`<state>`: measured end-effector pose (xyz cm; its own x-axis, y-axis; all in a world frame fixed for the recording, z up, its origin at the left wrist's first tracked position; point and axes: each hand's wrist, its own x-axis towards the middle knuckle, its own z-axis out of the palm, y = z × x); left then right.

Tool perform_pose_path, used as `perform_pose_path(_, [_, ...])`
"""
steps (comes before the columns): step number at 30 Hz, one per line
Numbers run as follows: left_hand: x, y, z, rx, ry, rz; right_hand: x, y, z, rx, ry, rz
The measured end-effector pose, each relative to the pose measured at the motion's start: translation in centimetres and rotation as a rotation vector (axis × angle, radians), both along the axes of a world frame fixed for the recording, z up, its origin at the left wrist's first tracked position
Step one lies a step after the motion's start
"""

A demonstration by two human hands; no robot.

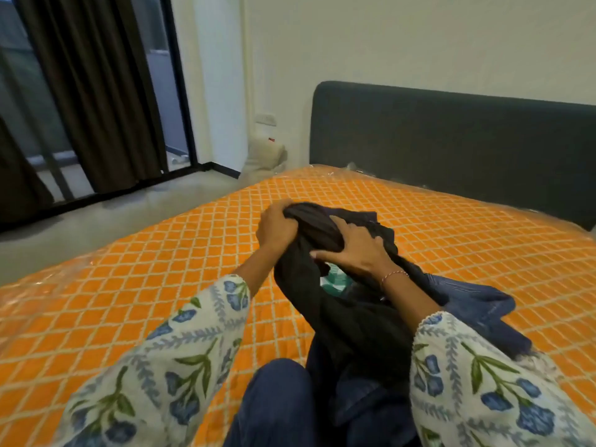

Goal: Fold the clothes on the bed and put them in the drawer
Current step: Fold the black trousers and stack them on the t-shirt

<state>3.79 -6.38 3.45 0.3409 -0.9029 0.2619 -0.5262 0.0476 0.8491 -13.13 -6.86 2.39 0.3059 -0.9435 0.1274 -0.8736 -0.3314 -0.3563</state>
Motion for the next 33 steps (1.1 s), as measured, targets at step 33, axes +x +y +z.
perform_pose_path(33, [36.1, 23.3, 4.1, -0.035, 0.988, 0.375, 38.1, 12.2, 8.6, 0.21, -0.638, 0.922])
